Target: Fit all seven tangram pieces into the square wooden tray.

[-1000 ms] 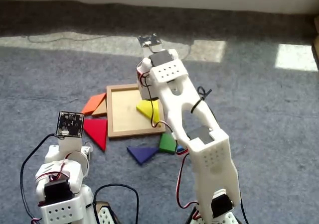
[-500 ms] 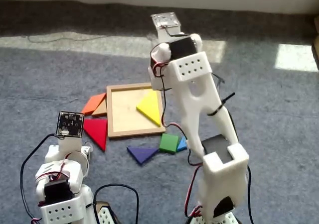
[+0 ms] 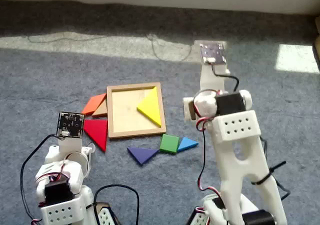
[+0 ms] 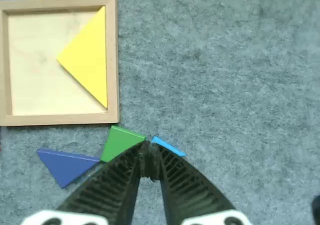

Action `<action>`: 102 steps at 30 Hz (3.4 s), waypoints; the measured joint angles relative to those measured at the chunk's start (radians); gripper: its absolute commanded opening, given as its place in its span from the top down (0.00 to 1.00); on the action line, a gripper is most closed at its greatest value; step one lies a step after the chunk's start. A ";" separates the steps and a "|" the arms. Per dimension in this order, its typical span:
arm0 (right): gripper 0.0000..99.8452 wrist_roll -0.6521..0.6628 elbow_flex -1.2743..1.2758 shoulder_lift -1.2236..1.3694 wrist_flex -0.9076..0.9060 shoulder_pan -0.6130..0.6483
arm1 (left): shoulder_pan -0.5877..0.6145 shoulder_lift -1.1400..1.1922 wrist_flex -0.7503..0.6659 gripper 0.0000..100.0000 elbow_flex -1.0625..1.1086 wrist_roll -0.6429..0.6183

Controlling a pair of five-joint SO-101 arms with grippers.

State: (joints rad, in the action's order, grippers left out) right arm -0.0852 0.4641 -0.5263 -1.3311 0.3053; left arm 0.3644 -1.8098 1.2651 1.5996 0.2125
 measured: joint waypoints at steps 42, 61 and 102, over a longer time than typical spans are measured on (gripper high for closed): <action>0.96 -0.394 0.296 0.445 0.430 0.094 | 0.000 0.000 0.000 0.76 0.000 0.000; 0.99 -0.068 0.296 0.167 0.371 0.089 | 0.000 0.000 0.000 0.76 0.000 0.000; 1.00 -0.408 -0.080 0.741 0.347 0.075 | 0.000 0.000 0.000 0.76 0.000 0.000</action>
State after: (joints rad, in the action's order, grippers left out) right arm -0.4933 0.3844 0.2148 -0.9843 0.3805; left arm 0.3644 -1.8098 1.2651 1.5996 0.2125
